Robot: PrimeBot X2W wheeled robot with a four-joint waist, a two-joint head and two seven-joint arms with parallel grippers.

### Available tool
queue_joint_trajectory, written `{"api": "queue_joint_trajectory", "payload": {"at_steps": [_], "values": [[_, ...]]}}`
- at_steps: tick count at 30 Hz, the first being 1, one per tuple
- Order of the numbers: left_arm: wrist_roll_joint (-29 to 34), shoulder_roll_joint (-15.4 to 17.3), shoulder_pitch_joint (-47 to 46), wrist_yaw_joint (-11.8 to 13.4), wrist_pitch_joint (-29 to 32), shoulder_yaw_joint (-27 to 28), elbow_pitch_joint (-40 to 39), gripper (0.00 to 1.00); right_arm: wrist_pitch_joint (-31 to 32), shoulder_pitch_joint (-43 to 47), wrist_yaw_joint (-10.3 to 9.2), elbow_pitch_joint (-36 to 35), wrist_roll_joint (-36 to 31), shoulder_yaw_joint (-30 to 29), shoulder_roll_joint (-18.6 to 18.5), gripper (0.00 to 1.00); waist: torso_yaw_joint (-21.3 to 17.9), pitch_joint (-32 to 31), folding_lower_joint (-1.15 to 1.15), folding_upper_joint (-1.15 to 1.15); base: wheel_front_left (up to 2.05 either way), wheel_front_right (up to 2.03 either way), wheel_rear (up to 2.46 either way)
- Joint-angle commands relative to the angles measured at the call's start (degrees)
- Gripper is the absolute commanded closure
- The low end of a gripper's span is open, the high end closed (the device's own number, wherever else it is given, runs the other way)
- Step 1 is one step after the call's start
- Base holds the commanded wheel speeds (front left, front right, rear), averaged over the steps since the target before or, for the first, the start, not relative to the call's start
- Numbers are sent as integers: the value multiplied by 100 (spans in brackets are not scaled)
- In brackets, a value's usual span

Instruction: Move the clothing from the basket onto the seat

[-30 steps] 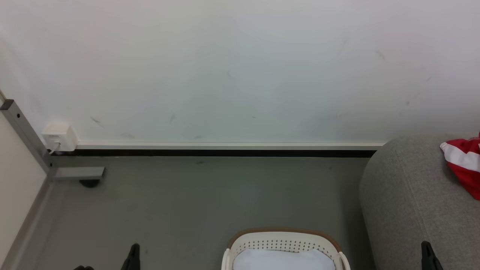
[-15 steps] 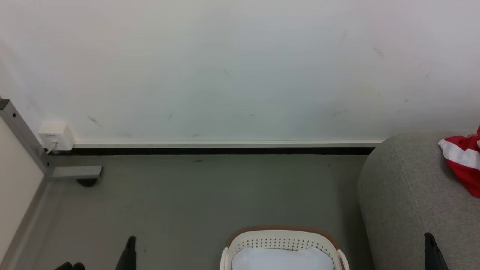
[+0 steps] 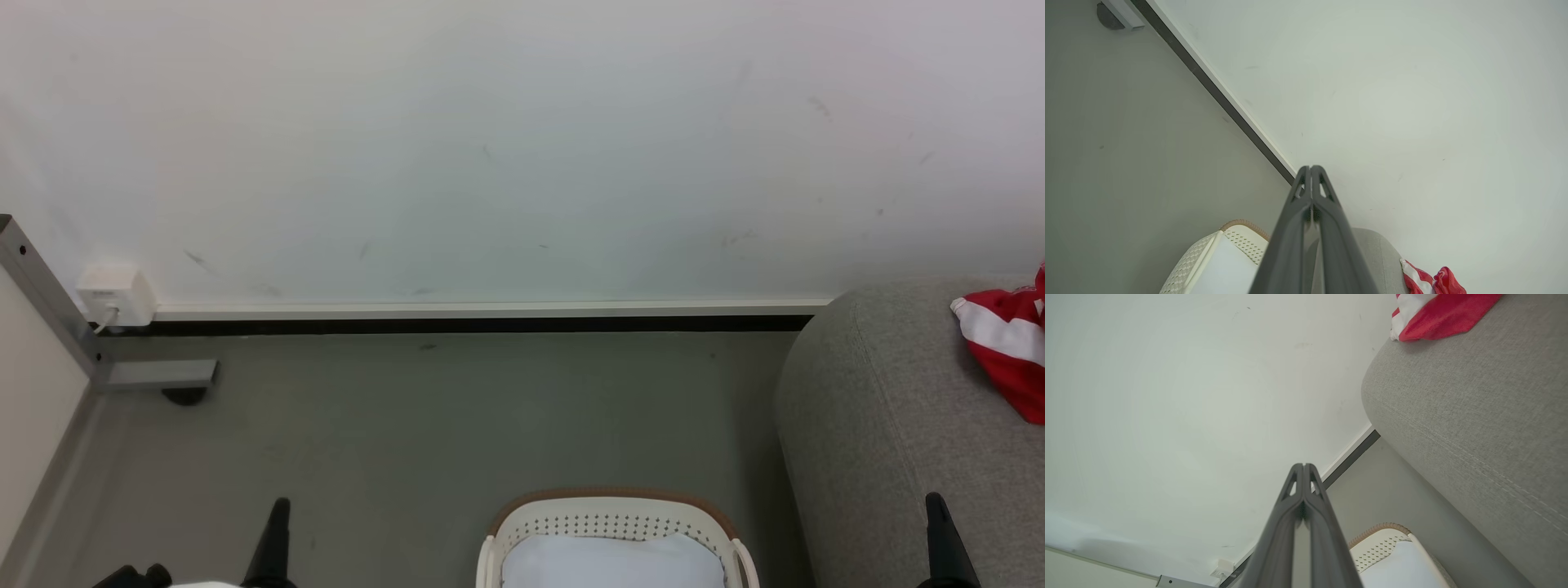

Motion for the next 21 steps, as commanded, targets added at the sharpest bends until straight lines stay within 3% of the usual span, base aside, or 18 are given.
{"api": "queue_joint_trajectory", "payload": {"at_steps": [1,21], "values": [[-200,5,-142,-30,38,46,-78,100,38,-163,0,-69,191,-18,-68,100,-3,4,0,0,0,0,0],[-1332,-37,-292,-120,344,244,-121,100,344,-366,0,-81,1360,-60,-80,100,-63,70,0,0,0,0,0]]}}
